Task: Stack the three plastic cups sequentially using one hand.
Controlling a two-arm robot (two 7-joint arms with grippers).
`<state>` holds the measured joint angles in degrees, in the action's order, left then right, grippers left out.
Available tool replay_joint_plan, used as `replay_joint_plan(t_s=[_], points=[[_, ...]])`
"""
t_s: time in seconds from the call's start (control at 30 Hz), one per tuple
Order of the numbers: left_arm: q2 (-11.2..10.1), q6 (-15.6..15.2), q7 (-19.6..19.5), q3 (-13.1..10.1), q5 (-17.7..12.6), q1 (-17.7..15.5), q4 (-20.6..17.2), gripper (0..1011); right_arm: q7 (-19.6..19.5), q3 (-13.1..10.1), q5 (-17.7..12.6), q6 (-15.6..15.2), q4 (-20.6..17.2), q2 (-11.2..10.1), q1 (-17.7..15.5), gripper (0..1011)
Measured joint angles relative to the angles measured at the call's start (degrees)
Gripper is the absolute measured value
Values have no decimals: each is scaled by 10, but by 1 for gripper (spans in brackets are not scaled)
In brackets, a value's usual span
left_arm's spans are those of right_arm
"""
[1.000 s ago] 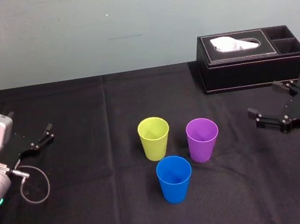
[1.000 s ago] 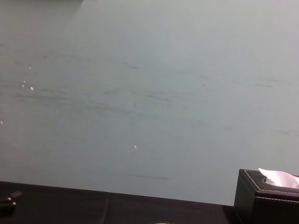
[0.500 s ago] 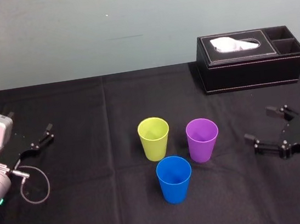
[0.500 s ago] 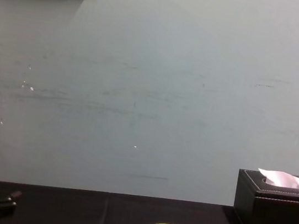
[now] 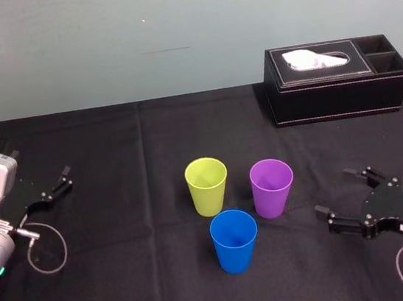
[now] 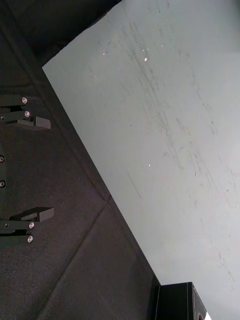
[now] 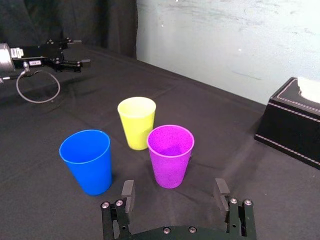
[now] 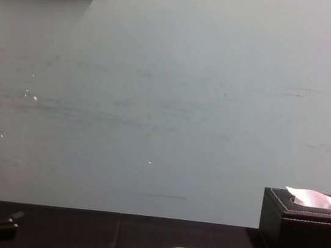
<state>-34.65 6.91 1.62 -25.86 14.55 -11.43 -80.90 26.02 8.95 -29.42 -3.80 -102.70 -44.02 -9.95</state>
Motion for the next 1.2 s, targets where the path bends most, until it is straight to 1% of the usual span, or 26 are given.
replay_joint_plan(t_s=[0.3, 0.5, 0.8, 1.2], points=[[0, 0, 0, 0, 0, 0, 0, 1010, -5, 11, 25, 0, 8, 16, 0, 1003], [0, 0, 0, 0, 0, 0, 0, 1010, -10, 12, 36, -2, 10, 24, -1, 1003], [0, 0, 0, 0, 0, 0, 0, 1010, -10, 10, 41, -7, 15, 34, 1, 1003], [0, 0, 0, 0, 0, 0, 0, 1010, -9, 19, 51, -12, 27, 47, 16, 1003]])
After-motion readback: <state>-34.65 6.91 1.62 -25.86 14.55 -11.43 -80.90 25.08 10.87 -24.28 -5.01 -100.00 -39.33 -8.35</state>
